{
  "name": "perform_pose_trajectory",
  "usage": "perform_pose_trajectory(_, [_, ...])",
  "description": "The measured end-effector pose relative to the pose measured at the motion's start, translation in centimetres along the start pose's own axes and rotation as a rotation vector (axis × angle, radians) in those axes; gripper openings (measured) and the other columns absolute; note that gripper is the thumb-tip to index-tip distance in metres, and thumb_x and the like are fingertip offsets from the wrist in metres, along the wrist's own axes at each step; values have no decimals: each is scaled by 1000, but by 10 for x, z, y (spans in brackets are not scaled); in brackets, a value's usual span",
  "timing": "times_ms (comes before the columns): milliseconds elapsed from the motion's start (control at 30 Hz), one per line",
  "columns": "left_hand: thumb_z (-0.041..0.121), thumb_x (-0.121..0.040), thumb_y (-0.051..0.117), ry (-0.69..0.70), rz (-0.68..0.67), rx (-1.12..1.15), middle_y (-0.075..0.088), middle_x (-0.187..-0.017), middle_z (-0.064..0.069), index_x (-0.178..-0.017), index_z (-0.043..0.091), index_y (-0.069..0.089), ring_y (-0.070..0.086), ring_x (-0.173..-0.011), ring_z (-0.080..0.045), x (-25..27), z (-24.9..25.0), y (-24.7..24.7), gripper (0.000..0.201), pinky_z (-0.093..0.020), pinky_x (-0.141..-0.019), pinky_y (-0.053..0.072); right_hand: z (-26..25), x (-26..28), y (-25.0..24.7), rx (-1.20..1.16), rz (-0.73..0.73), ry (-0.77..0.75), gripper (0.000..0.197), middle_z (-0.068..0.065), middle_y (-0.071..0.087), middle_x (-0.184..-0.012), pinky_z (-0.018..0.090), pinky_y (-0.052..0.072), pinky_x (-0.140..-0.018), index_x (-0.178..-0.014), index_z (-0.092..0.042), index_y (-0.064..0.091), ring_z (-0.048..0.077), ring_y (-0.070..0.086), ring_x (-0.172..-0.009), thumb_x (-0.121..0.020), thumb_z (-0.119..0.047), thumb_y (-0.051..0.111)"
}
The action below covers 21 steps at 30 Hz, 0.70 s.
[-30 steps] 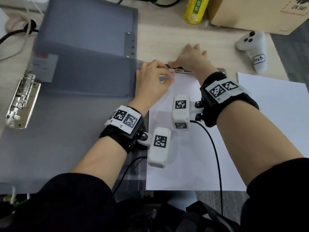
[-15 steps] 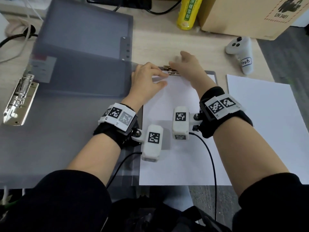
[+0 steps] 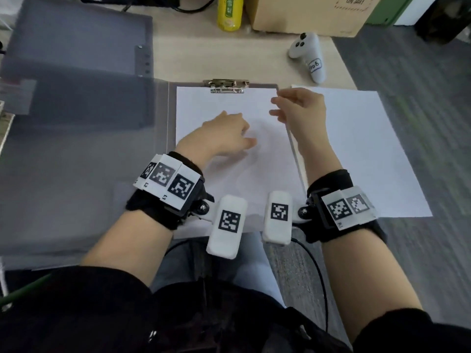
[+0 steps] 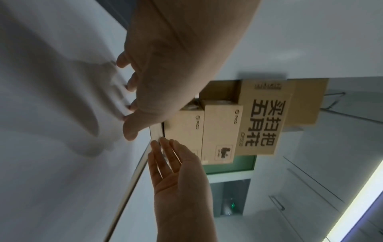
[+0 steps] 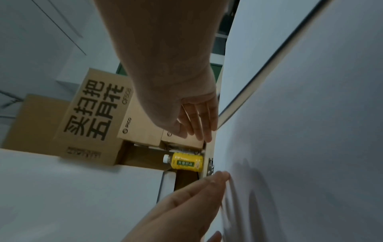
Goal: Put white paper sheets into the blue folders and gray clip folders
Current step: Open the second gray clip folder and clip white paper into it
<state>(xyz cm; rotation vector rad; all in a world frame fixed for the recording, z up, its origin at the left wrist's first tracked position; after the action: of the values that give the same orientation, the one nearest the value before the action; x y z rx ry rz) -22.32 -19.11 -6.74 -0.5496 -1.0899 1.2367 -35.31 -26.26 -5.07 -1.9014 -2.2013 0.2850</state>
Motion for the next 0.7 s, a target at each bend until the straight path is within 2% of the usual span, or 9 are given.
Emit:
perform_pose_trajectory(100, [37,-96,43,74,-44,-79,42,-135,-15,-84,9,42,29,-136,-33,6,32,19,30,-48,-105,32,13,21,-36,18,83,-10,14,12,72,-94,29,56,-70,-94,-10,66,19,71,-69,-83,-7,58])
perform_pose_trajectory(200, [34,-96,43,126,-29,-117,43,-123,-14,-87,9,45,32,-132,-34,8,59,35,27,-48,-103,31,28,38,-68,93,192,-36,18,8,72,-95,31,58,-76,-96,-9,69,17,71,-71,-82,-9,58])
perform_pose_trajectory(267, [33,-96,42,159,-22,-142,43,-126,-10,-103,7,52,29,-134,-35,7,75,48,28,-52,-106,29,37,47,-89,197,272,-62,21,5,72,-98,29,55,-81,-100,-9,69,17,70,-83,-83,-12,57])
perform_pose_trajectory(367, [25,-96,38,164,11,-169,41,-136,-9,-120,8,51,26,-136,-36,3,92,62,32,-55,-107,28,48,58,-117,380,339,-73,29,3,69,-112,20,46,-86,-113,-8,66,16,63,-104,-87,-13,54])
perform_pose_trajectory(433, [23,-97,35,130,53,-199,39,-138,-11,-121,3,50,26,-135,-36,2,99,66,34,-54,-107,29,57,60,-131,487,340,-62,35,6,63,-123,26,40,-95,-123,-9,60,22,54,-118,-89,-14,53])
perform_pose_trajectory(533, [23,-98,34,90,110,-194,31,-148,-10,-125,2,47,16,-142,-35,1,107,72,36,-54,-112,22,68,59,-156,653,356,6,46,13,57,-130,42,34,-107,-133,-6,50,30,47,-126,-89,-19,54])
perform_pose_trajectory(633, [20,-97,35,50,157,-159,23,-154,-7,-136,4,39,7,-146,-33,2,113,76,42,-56,-116,13,81,54,-173,843,290,193,58,16,45,-141,54,22,-113,-138,-4,39,33,33,-137,-90,-33,55])
perform_pose_trajectory(700, [14,-94,36,20,201,-130,22,-155,-6,-138,4,36,6,-147,-32,2,118,79,45,-57,-115,10,89,53,-179,823,204,319,77,18,31,-150,55,21,-114,-145,-2,25,34,27,-140,-88,-42,58])
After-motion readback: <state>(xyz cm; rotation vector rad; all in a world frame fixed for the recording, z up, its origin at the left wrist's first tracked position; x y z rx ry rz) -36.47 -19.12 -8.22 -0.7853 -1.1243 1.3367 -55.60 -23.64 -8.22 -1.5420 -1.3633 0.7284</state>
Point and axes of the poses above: each hand's wrist, its own x-axis away from the middle knuckle, its own y-axis out of the palm, z = x × y, the point moved 4 cm from there along -x, towards the middle knuckle
